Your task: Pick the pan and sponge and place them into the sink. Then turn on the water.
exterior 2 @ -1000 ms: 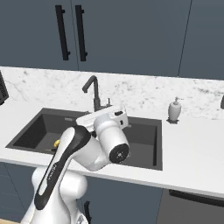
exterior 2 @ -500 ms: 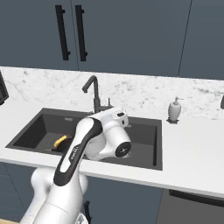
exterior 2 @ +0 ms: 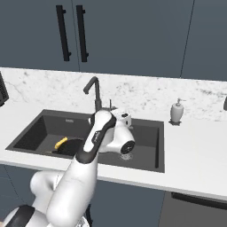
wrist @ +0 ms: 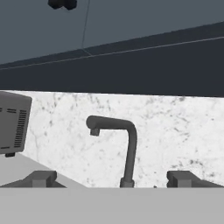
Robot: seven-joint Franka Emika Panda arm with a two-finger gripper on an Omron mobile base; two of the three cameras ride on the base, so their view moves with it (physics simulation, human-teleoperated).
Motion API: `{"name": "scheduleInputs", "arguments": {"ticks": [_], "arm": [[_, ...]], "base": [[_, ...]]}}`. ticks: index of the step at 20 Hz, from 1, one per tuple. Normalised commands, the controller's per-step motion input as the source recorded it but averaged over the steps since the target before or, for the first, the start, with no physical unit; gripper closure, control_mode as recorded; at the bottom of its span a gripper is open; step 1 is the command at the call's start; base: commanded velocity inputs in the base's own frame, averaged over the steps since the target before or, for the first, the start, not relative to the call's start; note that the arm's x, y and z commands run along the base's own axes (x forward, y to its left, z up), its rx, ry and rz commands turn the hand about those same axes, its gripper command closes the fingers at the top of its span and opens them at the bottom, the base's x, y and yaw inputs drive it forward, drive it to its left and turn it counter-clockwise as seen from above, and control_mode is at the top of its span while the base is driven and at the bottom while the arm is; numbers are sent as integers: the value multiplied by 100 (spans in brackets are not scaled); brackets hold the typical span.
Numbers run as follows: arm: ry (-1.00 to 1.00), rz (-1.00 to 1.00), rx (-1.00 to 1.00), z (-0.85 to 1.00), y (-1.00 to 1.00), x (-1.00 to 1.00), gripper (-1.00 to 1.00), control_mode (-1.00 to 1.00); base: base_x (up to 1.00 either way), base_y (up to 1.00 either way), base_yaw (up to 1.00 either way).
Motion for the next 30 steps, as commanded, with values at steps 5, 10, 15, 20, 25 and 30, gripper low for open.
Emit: {"name": "scheduleInputs", "arguments": {"ticks": [5,10,15,20,25,30], "arm": [[2,0,1,-32,2,55,-100,-100],[1,0,1,-26,3,41,-100,-100],[0,0,0,-9,2,41,-100,-100],[0,0,0,-5,0,34,-100,-100],[0,-1,0,-9,0,35,-100,-100],[0,0,0,-6,0,39,-100,-100]], "base": [[0,0,0],[0,0,0],[0,0,0],[0,0,0],[0,0,0],[0,0,0]]}}
